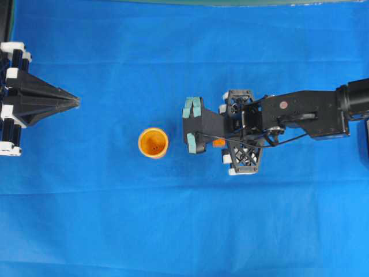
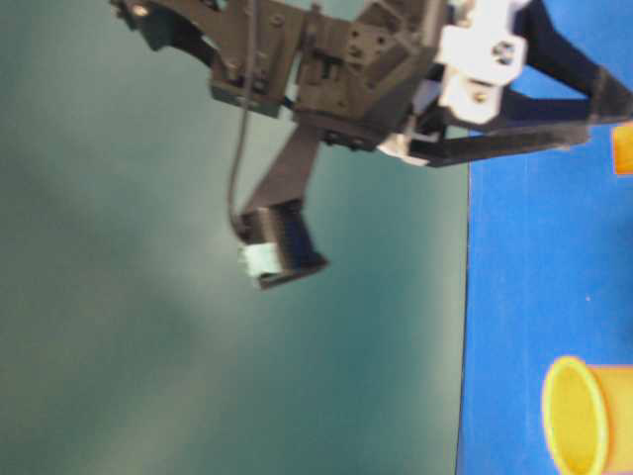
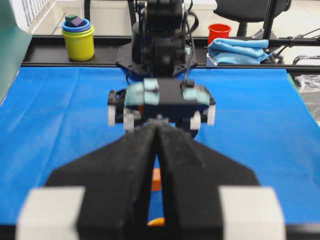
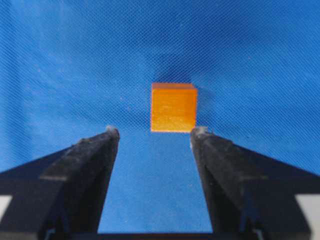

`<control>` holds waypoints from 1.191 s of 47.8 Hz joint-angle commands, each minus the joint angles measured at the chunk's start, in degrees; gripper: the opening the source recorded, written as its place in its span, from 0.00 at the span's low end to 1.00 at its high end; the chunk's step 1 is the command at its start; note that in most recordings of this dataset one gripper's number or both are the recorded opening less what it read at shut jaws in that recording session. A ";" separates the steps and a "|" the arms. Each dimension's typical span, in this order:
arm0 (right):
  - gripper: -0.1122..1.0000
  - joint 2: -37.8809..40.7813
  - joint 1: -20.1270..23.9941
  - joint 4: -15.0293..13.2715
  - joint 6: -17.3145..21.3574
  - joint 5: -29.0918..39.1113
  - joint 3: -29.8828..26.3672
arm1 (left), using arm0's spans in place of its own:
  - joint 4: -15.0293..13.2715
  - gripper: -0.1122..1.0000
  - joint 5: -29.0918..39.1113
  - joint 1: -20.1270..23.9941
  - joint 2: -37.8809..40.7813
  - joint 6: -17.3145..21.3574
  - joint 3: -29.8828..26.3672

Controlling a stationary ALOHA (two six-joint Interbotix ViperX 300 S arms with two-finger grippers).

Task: Move the block forward with right arm.
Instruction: 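Lower the right gripper around the orange cube and close it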

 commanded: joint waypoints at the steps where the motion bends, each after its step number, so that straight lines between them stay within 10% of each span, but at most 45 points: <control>1: 0.68 0.09 0.09 -0.09 -0.88 -0.44 -1.14 | 0.09 0.11 -0.44 0.00 0.18 -0.09 -1.93; 57: 0.67 4.13 -1.76 -1.05 -4.57 -6.15 -3.08 | 0.18 0.11 -0.35 0.00 0.18 0.00 -2.20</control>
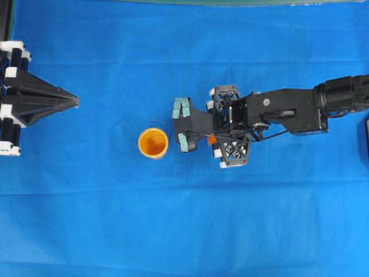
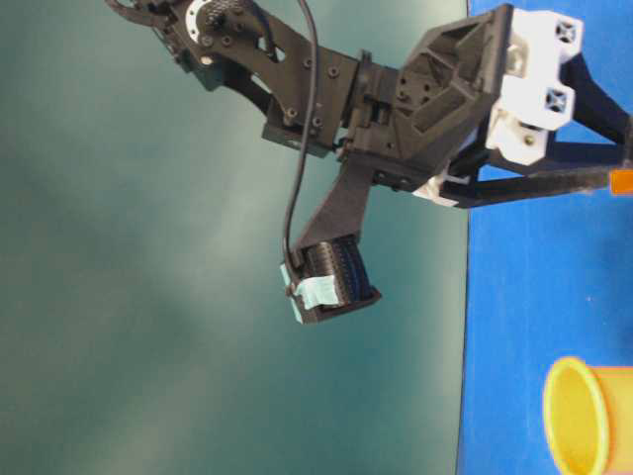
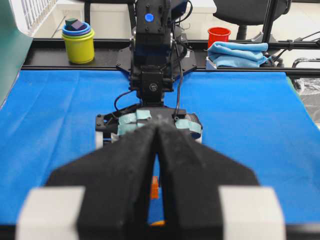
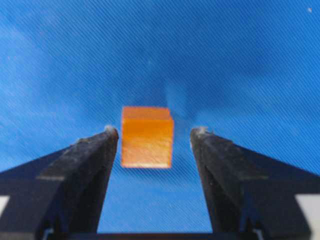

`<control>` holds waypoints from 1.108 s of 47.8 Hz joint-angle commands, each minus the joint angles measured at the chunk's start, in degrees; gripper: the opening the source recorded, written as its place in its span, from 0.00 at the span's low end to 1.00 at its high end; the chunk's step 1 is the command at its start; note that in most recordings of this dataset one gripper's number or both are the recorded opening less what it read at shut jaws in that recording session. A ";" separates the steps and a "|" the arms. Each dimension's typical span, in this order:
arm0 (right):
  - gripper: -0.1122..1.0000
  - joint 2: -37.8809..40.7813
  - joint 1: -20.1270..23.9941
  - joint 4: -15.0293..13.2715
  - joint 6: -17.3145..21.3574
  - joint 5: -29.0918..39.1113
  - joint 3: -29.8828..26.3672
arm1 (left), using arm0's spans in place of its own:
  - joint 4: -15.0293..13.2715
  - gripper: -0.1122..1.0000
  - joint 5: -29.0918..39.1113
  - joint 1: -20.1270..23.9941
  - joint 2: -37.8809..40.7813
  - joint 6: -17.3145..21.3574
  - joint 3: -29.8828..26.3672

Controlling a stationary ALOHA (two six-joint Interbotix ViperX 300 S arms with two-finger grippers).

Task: Move the block forward with right arm.
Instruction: 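Lower the right gripper around the orange cube and close it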

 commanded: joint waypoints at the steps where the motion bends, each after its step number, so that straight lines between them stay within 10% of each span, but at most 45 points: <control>1: 0.67 -0.70 0.44 0.53 0.00 -1.05 -1.14 | 0.18 0.11 -0.35 0.18 0.26 0.00 -1.93; 23: 0.47 -0.79 0.97 2.11 0.18 -1.23 -0.62 | 0.18 0.11 -0.35 0.18 0.26 0.00 -1.93; 53: 0.47 -9.67 2.02 2.20 1.14 8.44 -1.05 | 0.18 0.11 -0.35 0.18 0.26 0.00 -1.93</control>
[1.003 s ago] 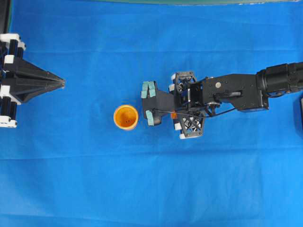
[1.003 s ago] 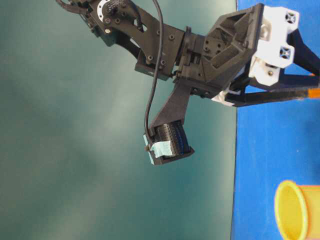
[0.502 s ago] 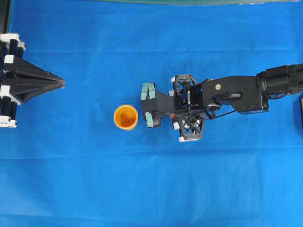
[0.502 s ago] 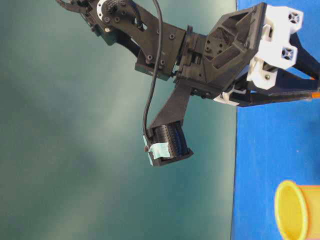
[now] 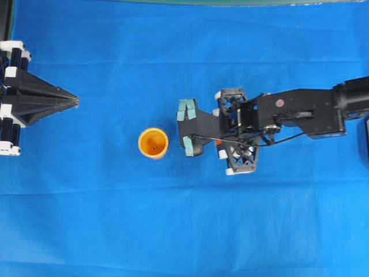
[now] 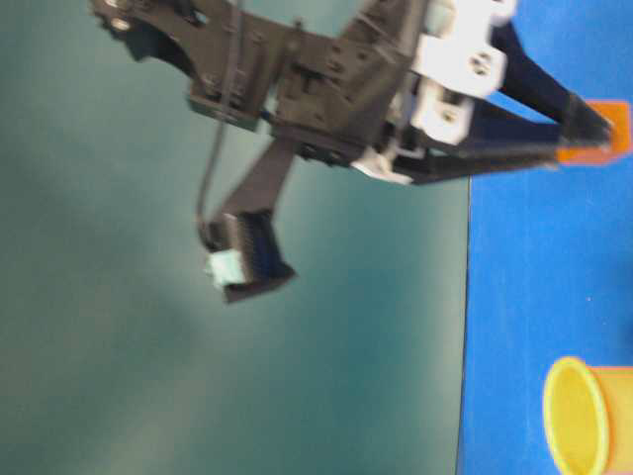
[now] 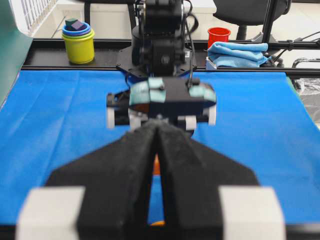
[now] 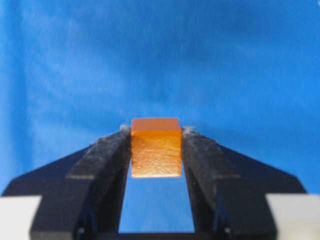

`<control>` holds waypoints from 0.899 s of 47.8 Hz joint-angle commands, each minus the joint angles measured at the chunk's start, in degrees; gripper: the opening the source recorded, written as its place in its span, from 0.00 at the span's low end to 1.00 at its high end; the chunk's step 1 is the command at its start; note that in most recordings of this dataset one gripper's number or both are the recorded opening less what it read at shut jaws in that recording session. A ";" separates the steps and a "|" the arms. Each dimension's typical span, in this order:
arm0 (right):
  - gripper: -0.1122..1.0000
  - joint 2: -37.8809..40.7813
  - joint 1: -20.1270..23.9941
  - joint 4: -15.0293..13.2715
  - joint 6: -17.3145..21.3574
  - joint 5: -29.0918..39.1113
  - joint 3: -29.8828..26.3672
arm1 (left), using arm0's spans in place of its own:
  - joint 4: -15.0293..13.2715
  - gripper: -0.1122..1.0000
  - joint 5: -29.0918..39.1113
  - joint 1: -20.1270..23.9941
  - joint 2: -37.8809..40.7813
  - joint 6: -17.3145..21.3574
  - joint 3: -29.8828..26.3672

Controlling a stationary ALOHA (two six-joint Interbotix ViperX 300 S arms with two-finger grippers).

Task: Move the block forward with right arm.
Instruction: 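Lower the right gripper around the orange cube and close it, then lift the held cube and carry it toward the front table edge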

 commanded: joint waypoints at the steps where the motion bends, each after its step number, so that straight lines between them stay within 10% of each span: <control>1: 0.47 -3.52 0.18 0.18 0.09 2.11 -1.05 | 0.09 0.11 -0.35 0.00 0.26 0.00 -2.02; 34: 0.47 -12.04 1.23 0.18 1.32 20.57 -12.57 | 0.09 0.11 -0.35 0.09 0.26 0.09 -2.02; 43: 0.47 -12.13 2.55 3.87 4.13 22.50 -14.06 | 0.00 0.11 -0.35 0.00 0.18 0.09 -2.02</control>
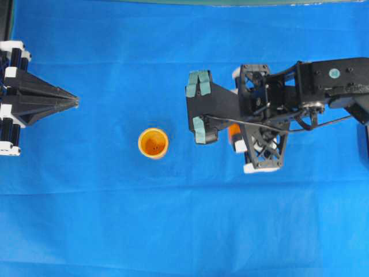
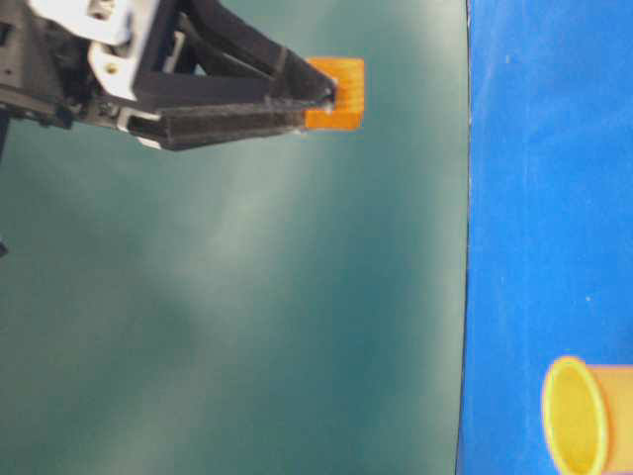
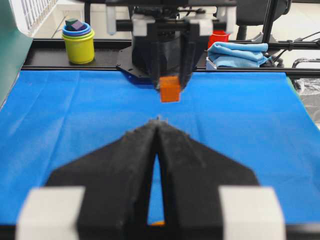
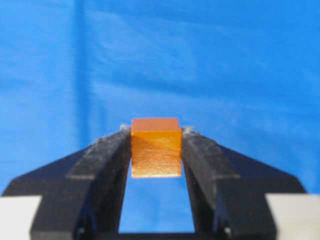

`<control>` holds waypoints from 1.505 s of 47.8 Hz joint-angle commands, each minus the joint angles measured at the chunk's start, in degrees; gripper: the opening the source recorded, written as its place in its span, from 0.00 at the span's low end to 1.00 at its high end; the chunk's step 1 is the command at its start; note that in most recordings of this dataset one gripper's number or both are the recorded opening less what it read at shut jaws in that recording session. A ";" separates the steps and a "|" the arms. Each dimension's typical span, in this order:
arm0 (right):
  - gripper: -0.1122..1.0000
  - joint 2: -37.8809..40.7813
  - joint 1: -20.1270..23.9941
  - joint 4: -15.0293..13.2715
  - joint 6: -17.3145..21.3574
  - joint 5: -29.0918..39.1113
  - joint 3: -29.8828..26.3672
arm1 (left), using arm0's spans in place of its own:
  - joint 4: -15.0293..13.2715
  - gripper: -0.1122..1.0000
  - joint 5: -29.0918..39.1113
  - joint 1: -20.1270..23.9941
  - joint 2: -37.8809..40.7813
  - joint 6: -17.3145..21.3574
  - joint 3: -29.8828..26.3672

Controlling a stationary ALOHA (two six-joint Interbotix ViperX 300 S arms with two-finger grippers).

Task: Move the block forward with right arm.
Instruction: 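Lift the held cube and carry it toward the front table edge, then continue moving the right gripper with the cube to the front edge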

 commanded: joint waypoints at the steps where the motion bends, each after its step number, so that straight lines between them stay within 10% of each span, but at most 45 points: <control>1: 0.47 -1.58 0.79 2.99 0.79 0.26 -1.58 | 0.09 0.11 -0.26 0.00 0.18 0.00 -2.02; 11: 0.47 -1.58 2.64 8.70 2.37 -0.09 -1.58 | 0.09 0.11 -0.26 0.00 0.18 0.09 -2.02; 42: 0.47 -0.79 15.47 8.61 17.84 -9.49 -2.02 | 0.09 0.11 -0.09 -1.41 0.26 0.00 -2.02; 72: 0.47 6.94 25.49 0.62 29.36 -7.12 -12.30 | 0.09 0.11 0.18 -1.85 0.44 0.00 -1.93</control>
